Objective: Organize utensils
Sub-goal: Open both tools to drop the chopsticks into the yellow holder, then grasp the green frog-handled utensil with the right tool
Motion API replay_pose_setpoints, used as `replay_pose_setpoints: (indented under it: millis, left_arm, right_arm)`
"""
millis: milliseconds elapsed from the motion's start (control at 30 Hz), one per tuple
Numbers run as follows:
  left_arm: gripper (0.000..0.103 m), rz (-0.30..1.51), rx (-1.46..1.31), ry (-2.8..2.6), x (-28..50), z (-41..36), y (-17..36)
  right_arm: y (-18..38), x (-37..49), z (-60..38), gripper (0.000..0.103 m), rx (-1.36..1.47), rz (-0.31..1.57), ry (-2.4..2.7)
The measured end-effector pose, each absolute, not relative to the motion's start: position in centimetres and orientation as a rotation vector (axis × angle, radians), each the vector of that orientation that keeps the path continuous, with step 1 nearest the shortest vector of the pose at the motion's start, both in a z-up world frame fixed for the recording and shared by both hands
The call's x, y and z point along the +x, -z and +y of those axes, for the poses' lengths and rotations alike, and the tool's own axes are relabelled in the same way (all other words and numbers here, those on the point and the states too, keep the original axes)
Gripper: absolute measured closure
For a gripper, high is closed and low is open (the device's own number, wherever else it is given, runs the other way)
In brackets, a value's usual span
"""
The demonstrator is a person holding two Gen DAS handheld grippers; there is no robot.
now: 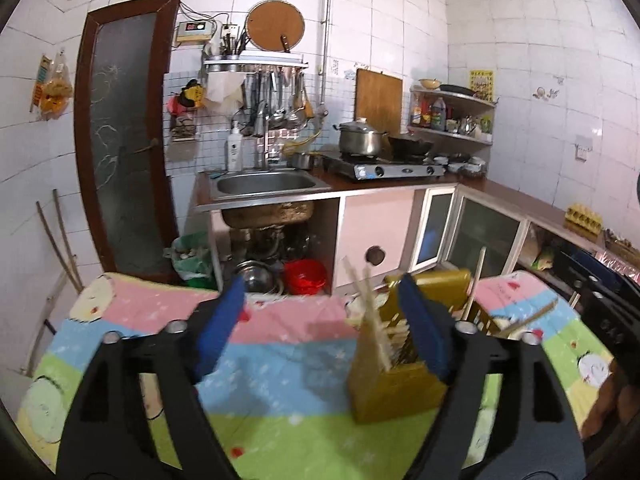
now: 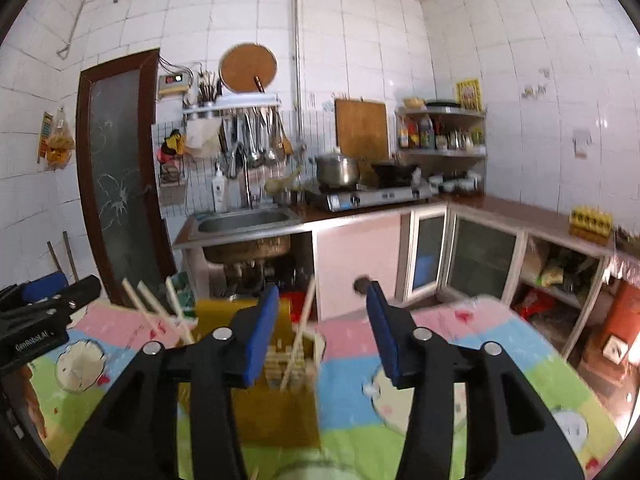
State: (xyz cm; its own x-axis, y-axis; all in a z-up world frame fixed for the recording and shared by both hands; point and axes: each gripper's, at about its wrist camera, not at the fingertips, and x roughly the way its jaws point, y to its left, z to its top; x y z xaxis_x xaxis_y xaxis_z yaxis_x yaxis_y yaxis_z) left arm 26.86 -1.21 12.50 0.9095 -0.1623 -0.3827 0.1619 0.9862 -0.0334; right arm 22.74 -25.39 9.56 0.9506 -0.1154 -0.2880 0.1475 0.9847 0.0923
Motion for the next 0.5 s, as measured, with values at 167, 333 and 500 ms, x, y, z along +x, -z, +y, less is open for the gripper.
replay_pose_setpoints:
  millis: [167,333,500]
  left_arm:
    - [0.01,0.432,0.026,0.139,24.4,0.4,-10.7]
    - [0.006,0.529,0.017,0.131,23.0,1.9,-6.7]
    - [0.005,0.618,0.024,0.126,22.6,2.0,-3.0]
  right_arm:
    - [-6.8,20.4,-24.9,0.049,0.127,0.393,0.149]
    - [-1.9,18.8,-24.0,0.049,0.166,0.52,0.145]
    - [2.7,17.9,-22.9,0.049,0.175,0.63,0.139]
